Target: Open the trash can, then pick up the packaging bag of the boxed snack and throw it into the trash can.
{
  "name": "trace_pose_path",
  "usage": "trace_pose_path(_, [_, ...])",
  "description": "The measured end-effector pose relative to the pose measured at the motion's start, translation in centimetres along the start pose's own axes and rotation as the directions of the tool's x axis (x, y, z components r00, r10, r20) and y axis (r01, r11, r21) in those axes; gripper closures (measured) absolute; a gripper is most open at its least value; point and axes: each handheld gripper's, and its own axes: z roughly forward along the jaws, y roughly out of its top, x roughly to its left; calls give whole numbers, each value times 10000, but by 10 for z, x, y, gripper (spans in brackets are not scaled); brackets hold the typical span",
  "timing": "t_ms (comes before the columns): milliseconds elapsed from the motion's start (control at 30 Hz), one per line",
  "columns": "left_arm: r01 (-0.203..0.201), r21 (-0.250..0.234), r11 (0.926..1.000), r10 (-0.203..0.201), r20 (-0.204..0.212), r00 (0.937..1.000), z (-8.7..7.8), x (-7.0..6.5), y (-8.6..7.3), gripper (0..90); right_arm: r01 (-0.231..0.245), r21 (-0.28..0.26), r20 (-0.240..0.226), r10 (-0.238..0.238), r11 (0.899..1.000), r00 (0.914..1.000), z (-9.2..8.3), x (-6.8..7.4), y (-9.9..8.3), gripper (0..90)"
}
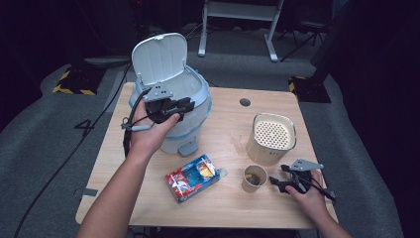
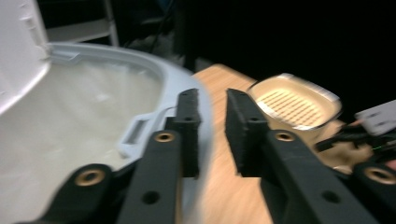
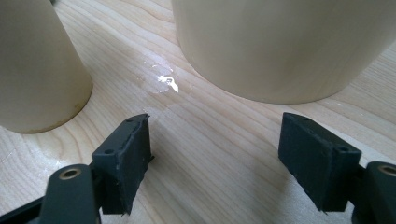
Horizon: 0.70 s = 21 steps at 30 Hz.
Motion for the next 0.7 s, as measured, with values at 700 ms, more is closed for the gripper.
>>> trace_pose_path(700, [-579,360,9977,554,664,9963,-18,-25,-44,474,2,-2,3,-2,10000,10000,0,0,0,254])
